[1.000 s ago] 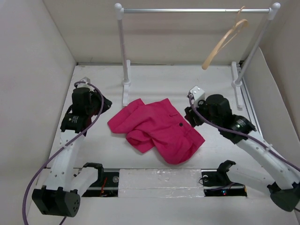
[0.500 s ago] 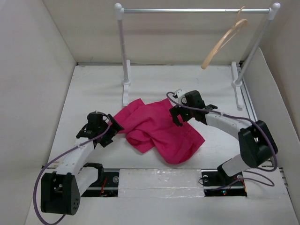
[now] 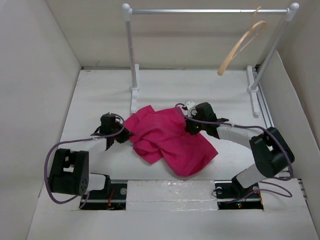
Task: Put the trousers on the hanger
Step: Fold the trousers
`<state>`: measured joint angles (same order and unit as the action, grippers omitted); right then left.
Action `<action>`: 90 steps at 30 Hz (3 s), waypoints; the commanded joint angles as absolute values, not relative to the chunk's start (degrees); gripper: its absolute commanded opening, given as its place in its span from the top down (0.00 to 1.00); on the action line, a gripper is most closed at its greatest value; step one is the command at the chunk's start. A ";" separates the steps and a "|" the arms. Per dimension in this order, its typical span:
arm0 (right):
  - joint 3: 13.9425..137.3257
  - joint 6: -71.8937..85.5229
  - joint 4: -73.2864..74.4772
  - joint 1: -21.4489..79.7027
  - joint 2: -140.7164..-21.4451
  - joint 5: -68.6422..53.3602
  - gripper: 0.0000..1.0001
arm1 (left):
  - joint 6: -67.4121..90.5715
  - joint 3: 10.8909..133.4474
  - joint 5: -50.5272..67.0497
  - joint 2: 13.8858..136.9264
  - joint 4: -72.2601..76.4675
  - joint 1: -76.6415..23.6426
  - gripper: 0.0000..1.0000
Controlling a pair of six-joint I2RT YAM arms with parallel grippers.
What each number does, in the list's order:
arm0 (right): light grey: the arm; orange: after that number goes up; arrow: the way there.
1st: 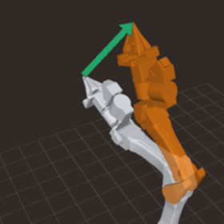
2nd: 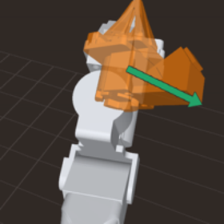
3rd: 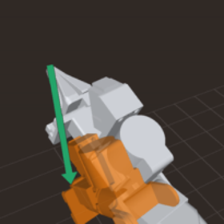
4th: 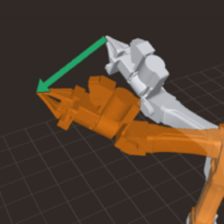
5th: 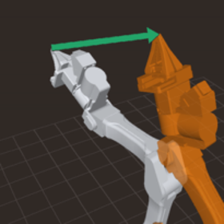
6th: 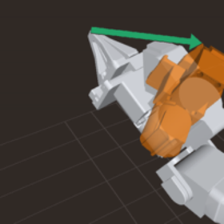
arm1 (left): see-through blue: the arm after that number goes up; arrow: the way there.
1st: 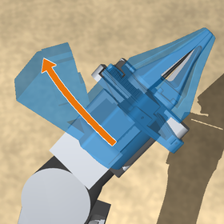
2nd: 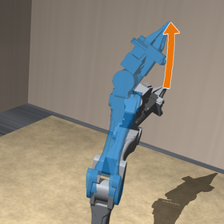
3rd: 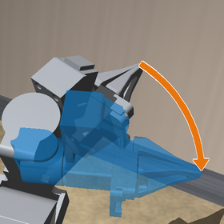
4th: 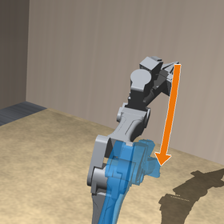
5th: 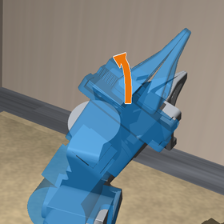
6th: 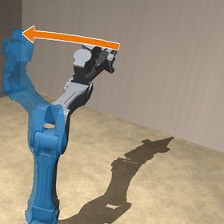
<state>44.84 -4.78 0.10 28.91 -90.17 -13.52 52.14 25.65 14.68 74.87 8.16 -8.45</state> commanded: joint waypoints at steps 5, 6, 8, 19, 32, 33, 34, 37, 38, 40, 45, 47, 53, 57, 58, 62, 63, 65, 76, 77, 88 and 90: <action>54.91 -7.91 19.46 41.99 -70.77 -10.99 1.00 | 44.66 38.38 0.65 63.04 -7.00 -4.92 1.00; 59.20 -7.91 21.95 43.84 -69.45 -10.81 1.00 | 43.00 43.37 -2.60 59.62 -9.73 -4.92 1.00; 64.66 -7.39 29.48 49.70 -67.16 -9.94 1.00 | 41.58 48.84 -7.27 56.88 -16.33 -3.96 1.00; 129.38 -5.29 52.39 57.68 -75.86 2.81 1.00 | 30.06 94.64 -4.68 64.15 -29.09 -0.88 1.00; 57.06 2.11 30.44 -3.72 -53.88 1.39 1.00 | 24.88 78.14 11.88 77.26 -25.05 -5.98 0.08; 54.43 2.81 29.28 -6.22 -54.83 5.58 0.90 | 24.26 75.26 8.73 75.69 -25.92 -5.98 0.07; 54.06 3.25 29.27 -6.24 -54.84 6.67 0.70 | 24.17 75.23 6.87 75.67 -26.01 -5.98 0.07; 54.93 1.24 27.95 -7.21 -57.39 0.65 0.16 | 24.17 68.49 0.91 72.60 -26.28 -5.98 0.06; 56.06 0.80 29.17 -5.99 -57.91 -1.56 0.14 | 24.87 66.73 -1.47 71.90 -26.28 -5.98 0.05; 56.25 0.70 30.23 0.32 -58.36 -2.98 0.14 | 26.45 59.62 -5.24 69.35 -25.32 -5.98 0.05; 46.35 2.19 25.15 19.92 -53.79 -5.27 0.92 | 34.43 46.69 -5.88 62.33 -20.39 -1.76 0.04; 44.04 3.07 23.13 29.76 -53.52 -5.80 1.00 | 35.94 44.48 -6.06 60.65 -20.39 -1.76 0.07; 44.02 4.40 18.46 48.76 -61.07 -1.50 0.87 | 41.39 35.95 -5.18 56.59 -12.22 -1.76 0.13; 48.95 1.77 18.54 54.48 -68.01 -2.81 0.65 | 46.92 37.18 -10.01 60.46 -8.36 -1.76 0.09; 50.17 1.32 18.54 55.28 -68.90 -3.16 0.64 | 49.11 37.44 -11.76 60.73 -7.31 -1.76 0.10; 50.19 1.32 18.11 57.48 -70.75 -3.60 0.64 | 53.17 38.14 -15.73 61.86 -2.91 -0.89 0.16; 50.01 1.49 18.11 57.48 -70.84 -3.95 0.64 | 53.52 38.75 -15.21 63.27 -3.16 0.17 0.18; 49.57 1.41 18.46 57.48 -70.58 -4.13 0.64 | 54.31 42.86 -14.50 69.56 -6.57 2.19 0.21; 48.25 2.81 18.29 57.48 -71.19 -5.01 0.64 | 48.96 55.72 -8.61 89.55 -5.54 5.01 0.24; 48.08 2.90 18.28 57.48 -71.54 -4.92 0.64 | 48.78 56.94 -8.53 91.65 -6.06 5.01 0.26; 48.08 2.37 25.48 49.67 -67.51 3.95 0.47 | 43.87 62.13 -16.78 82.40 -14.06 5.01 1.00; 46.24 2.29 25.75 45.64 -66.02 4.22 0.40 | 41.40 62.40 -19.23 77.90 -16.16 5.01 1.00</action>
<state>47.44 2.33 24.49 49.63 -69.10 1.41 45.50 58.30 -13.28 88.03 -13.21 4.91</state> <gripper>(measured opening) 0.585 0.007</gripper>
